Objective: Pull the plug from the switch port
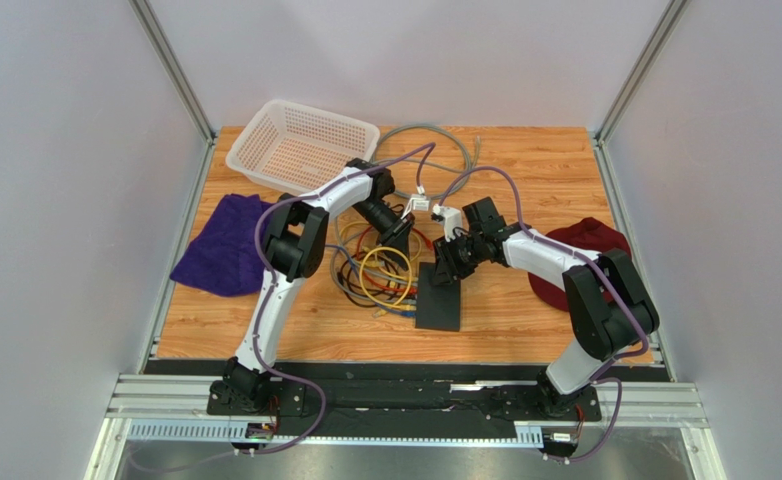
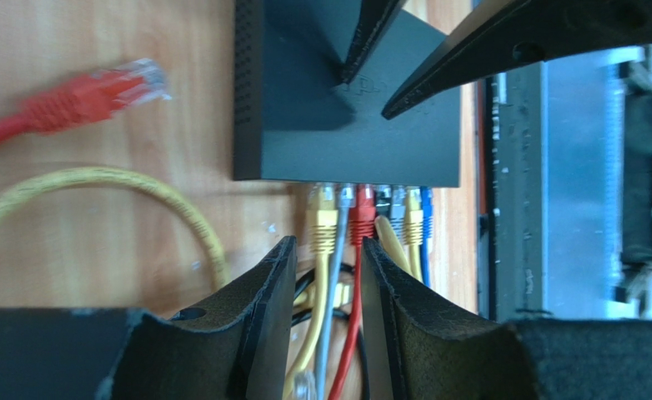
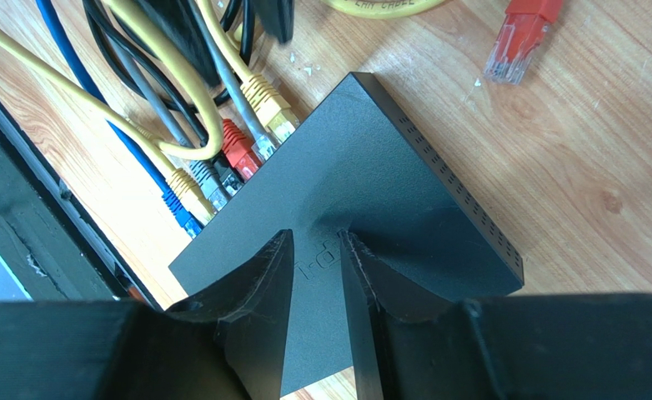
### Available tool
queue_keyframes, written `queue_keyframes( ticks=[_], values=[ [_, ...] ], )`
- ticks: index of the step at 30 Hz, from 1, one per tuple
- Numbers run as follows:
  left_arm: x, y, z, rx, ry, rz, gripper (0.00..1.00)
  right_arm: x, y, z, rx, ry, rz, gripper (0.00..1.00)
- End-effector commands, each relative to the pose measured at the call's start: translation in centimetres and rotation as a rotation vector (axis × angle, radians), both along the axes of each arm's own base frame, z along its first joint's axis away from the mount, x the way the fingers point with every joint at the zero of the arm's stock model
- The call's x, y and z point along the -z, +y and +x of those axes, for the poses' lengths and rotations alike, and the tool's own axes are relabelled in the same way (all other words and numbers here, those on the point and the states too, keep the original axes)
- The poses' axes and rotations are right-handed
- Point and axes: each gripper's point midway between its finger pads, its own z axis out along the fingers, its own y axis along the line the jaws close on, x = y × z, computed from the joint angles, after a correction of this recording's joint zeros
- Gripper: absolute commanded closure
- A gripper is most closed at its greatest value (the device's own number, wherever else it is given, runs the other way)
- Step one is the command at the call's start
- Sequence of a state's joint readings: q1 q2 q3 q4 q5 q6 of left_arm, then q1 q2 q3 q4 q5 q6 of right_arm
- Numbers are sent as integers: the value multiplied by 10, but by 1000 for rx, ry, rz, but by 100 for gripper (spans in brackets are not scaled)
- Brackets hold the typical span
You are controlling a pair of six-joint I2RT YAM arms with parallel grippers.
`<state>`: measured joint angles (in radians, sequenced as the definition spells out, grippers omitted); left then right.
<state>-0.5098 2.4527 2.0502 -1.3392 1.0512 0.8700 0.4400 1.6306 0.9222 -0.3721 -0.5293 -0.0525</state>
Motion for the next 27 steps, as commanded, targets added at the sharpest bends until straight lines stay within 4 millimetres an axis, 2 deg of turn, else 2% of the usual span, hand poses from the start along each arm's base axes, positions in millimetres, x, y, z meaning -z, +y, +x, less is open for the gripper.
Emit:
queue_keyframes(
  ticks=[1,4,8,11,12,13,14,15,16,17,19,22,27],
  values=[
    [-51,6,-56,-34,358,-31,58,9,-14,-1,26,-16,-66,65],
    [-77,-2,-53,-55,349,-107,58,9,-13,-1,24,-14,-67,64],
    [-119,-5,-45,-40,218,-149,59,9,-14,0,26,-14,-67,64],
    [-134,-4,-35,-41,95,-137,59,9,-13,0,26,-14,-67,64],
    [-131,-3,-35,-51,86,-120,59,10,-13,0,27,-11,-68,64],
    [-136,-9,-21,-61,-30,-160,59,10,-13,0,25,-11,-67,64],
    [-129,-8,-11,-141,-70,-96,59,11,-14,-1,24,-12,-67,64],
    [-106,-3,-15,-171,-48,-53,59,10,-14,-1,25,-14,-65,64],
    [-113,-10,0,-194,-166,-108,59,10,-14,0,25,-19,-65,64],
    [-103,-8,2,-222,-173,-75,59,10,-14,-1,26,-19,-65,64],
    [-83,-6,-1,-220,-163,-46,59,8,-14,0,29,-27,-62,64],
    [-65,-7,-6,-214,-117,-16,60,7,-14,0,28,-32,-61,64],
    [-47,-16,-5,-217,-134,33,60,5,-15,-1,31,-42,-58,64]
  ],
)
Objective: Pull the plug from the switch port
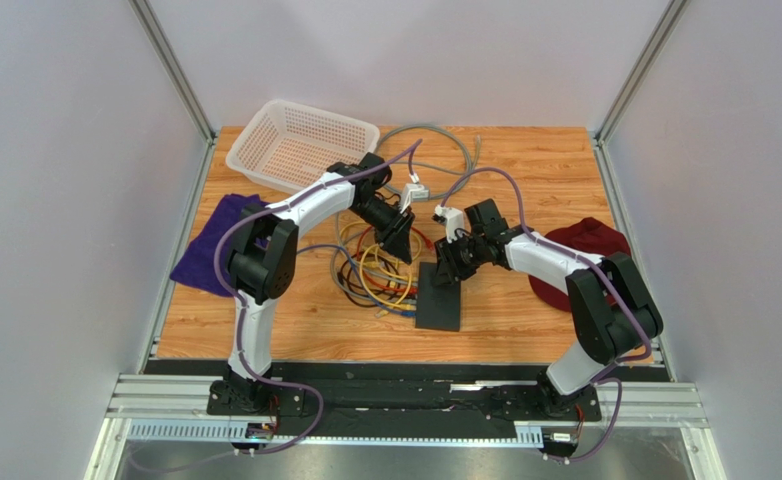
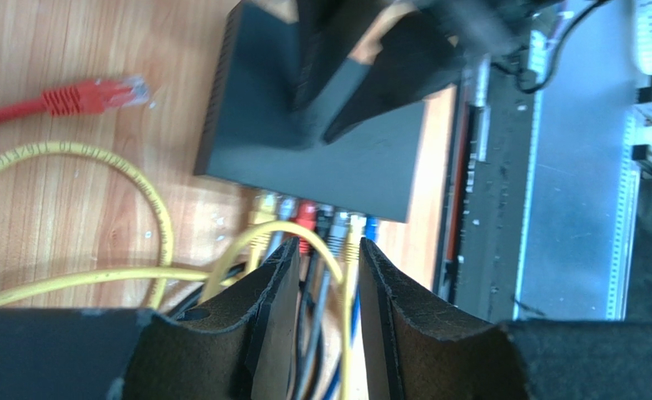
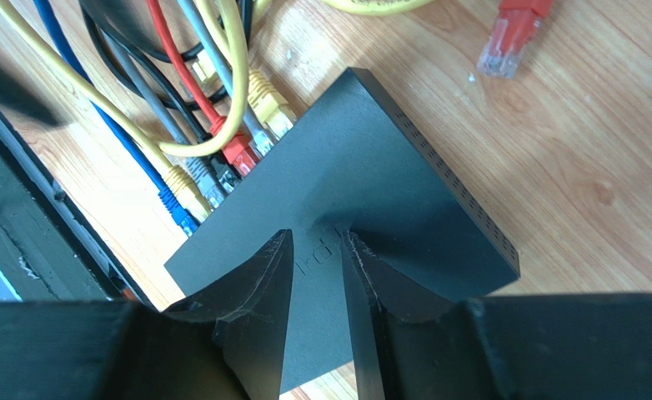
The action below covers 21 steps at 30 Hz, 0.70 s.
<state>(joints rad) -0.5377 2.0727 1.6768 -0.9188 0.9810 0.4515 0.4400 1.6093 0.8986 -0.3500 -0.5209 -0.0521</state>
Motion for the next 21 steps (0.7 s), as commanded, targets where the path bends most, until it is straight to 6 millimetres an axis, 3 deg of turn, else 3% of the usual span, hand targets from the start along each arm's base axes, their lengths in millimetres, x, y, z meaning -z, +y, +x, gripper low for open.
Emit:
queue_keyframes(
  ticks=[1,5,10,13,17,21],
  values=[
    [16,-15,11,-25,-43,35,60,6,-14,0,27,-24,-61,64],
    [25,-23,13,-29,-30,63,60,6,-14,-1,29,-22,-63,64],
    [7,-23,20,-42,-86,56,61,2,-15,-1,33,-42,-59,64],
    [4,-18,27,-44,-160,77,60,2,-15,-1,34,-44,-59,64],
    [14,-6,38,-46,-242,151,60,2,-15,0,33,-43,-57,64],
    [23,3,32,5,-234,194,59,1,-15,0,35,-49,-58,64]
  ],
)
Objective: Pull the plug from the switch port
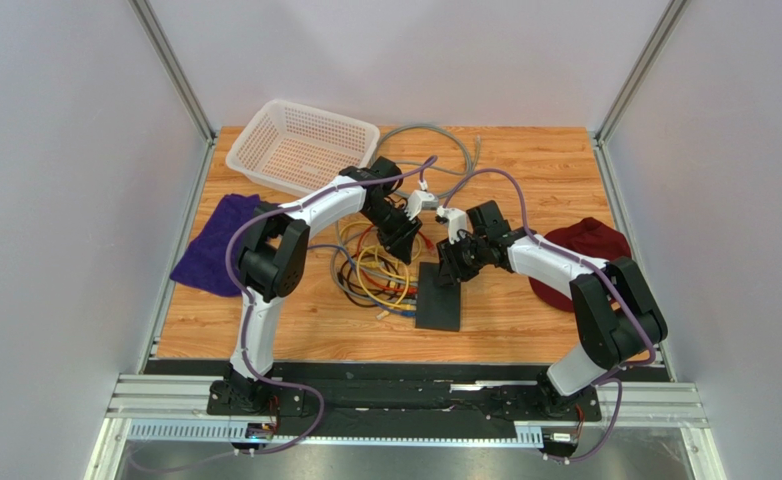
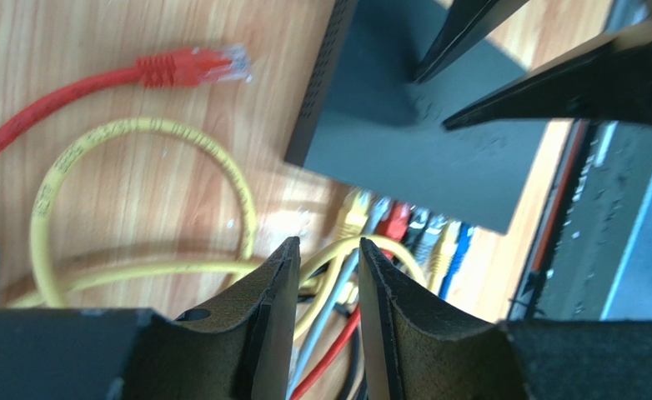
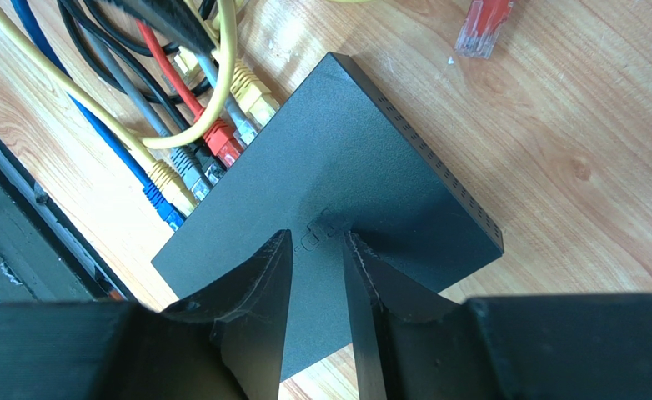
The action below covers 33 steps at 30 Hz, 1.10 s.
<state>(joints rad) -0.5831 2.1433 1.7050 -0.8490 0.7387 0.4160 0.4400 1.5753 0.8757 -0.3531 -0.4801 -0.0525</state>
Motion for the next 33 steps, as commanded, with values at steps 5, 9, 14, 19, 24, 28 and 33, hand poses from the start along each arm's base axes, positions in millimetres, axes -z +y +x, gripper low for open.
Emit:
queue_keyframes(
  ticks=[5,9,14,19,24,28,33],
  values=[
    [-15,17,-10,104,-39,55,59,2,-8,1,15,-26,-31,64],
    [-7,31,-2,82,-105,126,60,1,-8,0,14,-25,-30,63],
    [-1,50,3,73,-171,212,67,2,-8,0,13,-24,-32,63],
    [-6,64,-11,55,-154,236,72,2,-8,1,14,-26,-32,63],
    [-5,80,-25,32,-146,264,78,3,-9,1,17,-22,-33,63],
    [-6,81,-28,22,-140,269,80,3,-8,1,15,-19,-34,63],
    [-41,52,-18,27,-187,110,63,3,-9,0,15,-19,-37,63]
  ],
)
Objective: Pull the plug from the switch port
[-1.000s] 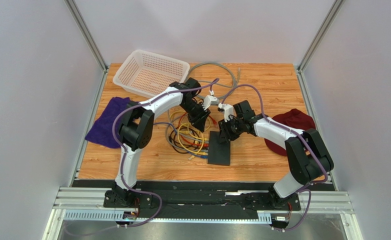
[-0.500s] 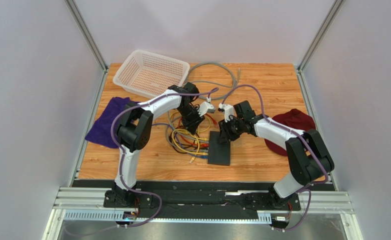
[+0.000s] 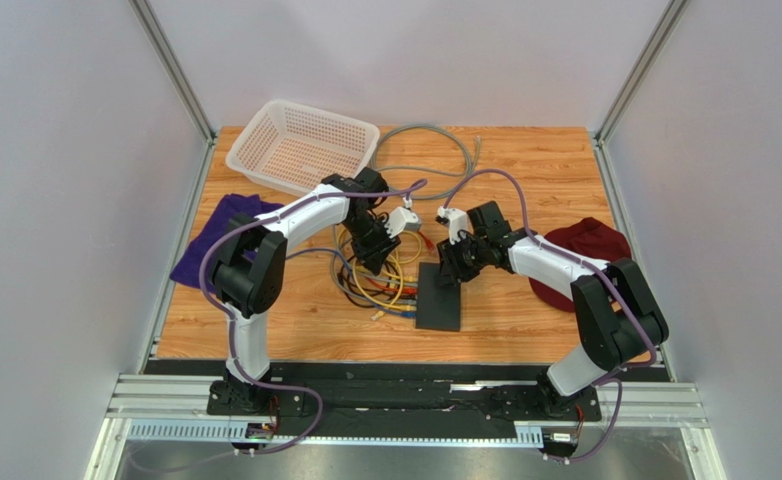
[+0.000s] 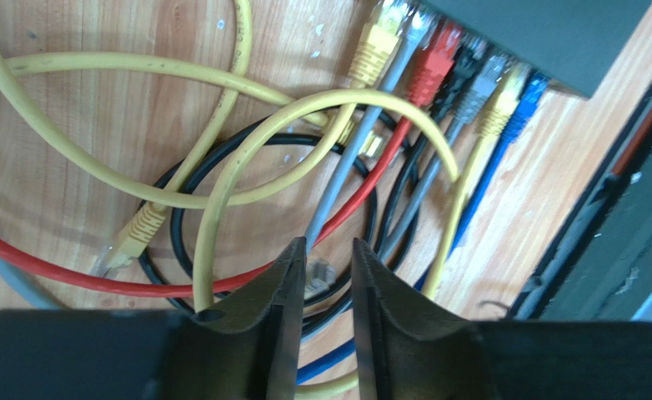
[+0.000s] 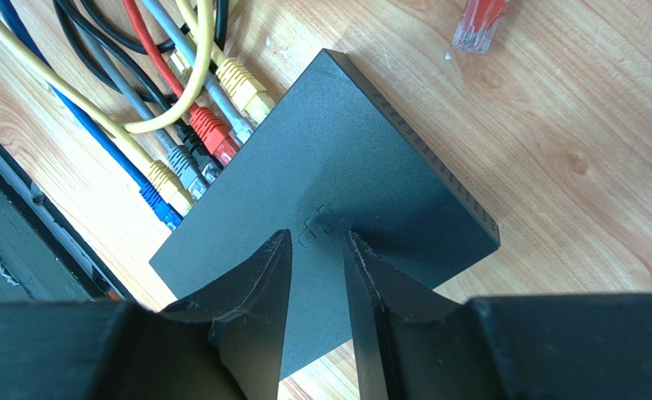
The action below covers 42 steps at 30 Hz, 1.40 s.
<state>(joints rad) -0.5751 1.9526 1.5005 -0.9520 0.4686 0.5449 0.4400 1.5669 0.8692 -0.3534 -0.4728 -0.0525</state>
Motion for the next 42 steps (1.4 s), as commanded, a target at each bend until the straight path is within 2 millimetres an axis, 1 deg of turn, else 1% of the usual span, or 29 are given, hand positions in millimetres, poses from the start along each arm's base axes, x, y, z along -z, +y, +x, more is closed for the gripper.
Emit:
queue_keyframes(
  ticks=[1,2,4,5,6,7,8,9,11,12,15,17,19,23,28,35,42],
  values=[
    [-54,-30,10,6,-62,-191,62,4,-7,1,12,-16,-34,63],
    [-67,-40,13,9,-70,-247,61,3,-8,1,12,-18,-36,63],
    [-75,-53,21,-15,-70,-296,60,4,-9,1,14,-16,-37,63],
    [-86,-62,25,-8,-68,-341,60,4,-8,1,13,-14,-36,63],
    [-80,-68,27,-22,-32,-345,60,4,-8,1,11,-14,-36,63],
    [-81,-74,26,-17,-2,-373,61,4,-8,1,12,-15,-37,63],
    [-85,-80,30,-14,4,-392,61,4,-9,1,13,-14,-38,63],
    [-71,-83,29,-20,52,-378,61,4,-9,1,11,-17,-38,63],
    [-61,-88,31,-21,95,-378,62,3,-9,1,12,-19,-38,63],
    [-44,-86,28,-21,144,-350,62,4,-10,0,12,-16,-40,63],
    [-24,-86,20,-13,212,-338,63,3,-11,-1,10,-24,-41,63],
    [-16,-86,16,-15,243,-338,63,1,-11,-1,10,-30,-38,63],
    [-7,-86,16,-23,264,-332,63,1,-11,-2,6,-29,-35,64],
    [-3,-91,14,-35,299,-345,63,0,-11,-2,4,-34,-34,64],
    [3,-95,5,-31,351,-352,64,1,-12,-2,5,-30,-41,64],
    [13,-93,0,-46,373,-338,64,1,-12,-2,4,-32,-41,64],
    [30,-92,1,-76,395,-300,63,2,-12,-3,-1,-26,-45,64]
  ],
)
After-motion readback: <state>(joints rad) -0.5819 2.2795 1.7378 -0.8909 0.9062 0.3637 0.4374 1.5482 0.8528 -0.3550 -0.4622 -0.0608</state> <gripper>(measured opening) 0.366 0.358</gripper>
